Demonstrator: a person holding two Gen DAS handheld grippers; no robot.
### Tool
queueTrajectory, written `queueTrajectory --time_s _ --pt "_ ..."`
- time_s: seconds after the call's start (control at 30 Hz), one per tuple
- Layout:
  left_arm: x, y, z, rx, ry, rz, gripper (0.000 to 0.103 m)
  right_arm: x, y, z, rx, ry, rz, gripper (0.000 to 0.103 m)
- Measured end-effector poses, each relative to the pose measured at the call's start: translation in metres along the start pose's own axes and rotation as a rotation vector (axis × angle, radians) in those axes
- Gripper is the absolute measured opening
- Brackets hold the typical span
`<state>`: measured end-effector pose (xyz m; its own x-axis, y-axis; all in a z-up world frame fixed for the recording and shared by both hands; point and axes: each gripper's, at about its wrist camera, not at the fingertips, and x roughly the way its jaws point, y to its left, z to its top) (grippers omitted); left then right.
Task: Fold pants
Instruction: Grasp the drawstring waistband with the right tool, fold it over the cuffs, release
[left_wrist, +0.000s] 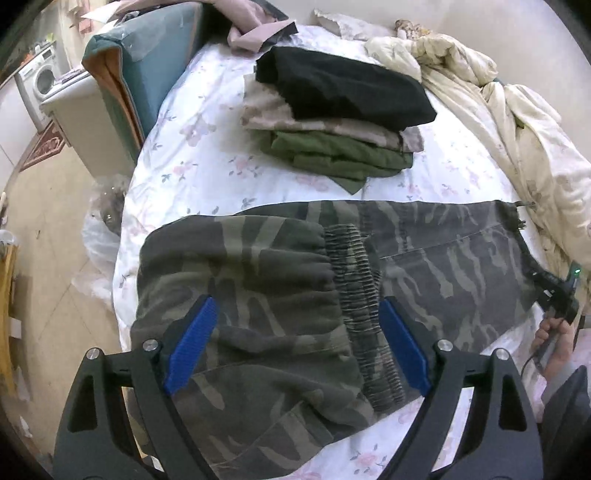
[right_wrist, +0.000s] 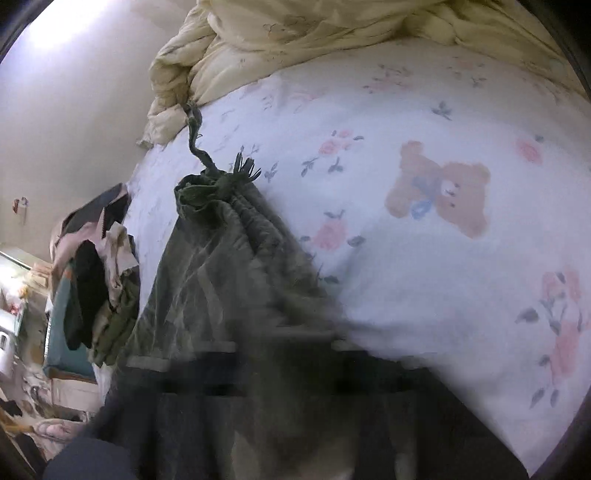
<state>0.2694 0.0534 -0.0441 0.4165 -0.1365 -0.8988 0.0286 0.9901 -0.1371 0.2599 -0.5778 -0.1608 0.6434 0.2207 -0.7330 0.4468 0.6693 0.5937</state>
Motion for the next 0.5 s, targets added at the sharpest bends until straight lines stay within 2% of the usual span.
queueTrajectory --time_s 0.07,0.17,0.23,0.37,0.5 --pt "0.0 0.005 0.004 -0.011 0.0 0.013 0.087 -0.014 0.028 -0.001 -0.12 -0.074 -0.004 0.014" --pt "-0.004 0.013 0.008 -0.05 -0.009 -0.002 0.087 -0.027 0.079 -0.005 -0.266 -0.107 0.04 0.014" --pt "-0.009 0.018 0.009 -0.071 -0.012 -0.026 0.087 -0.039 0.127 -0.019 -0.429 -0.111 0.081 0.014" --pt "-0.019 0.024 0.003 -0.073 -0.019 -0.048 0.087 -0.05 0.214 -0.07 -0.729 -0.085 0.142 0.014" --pt "-0.023 0.028 -0.006 -0.065 0.001 -0.07 0.087 -0.039 0.274 -0.148 -0.983 0.01 0.185 0.014"
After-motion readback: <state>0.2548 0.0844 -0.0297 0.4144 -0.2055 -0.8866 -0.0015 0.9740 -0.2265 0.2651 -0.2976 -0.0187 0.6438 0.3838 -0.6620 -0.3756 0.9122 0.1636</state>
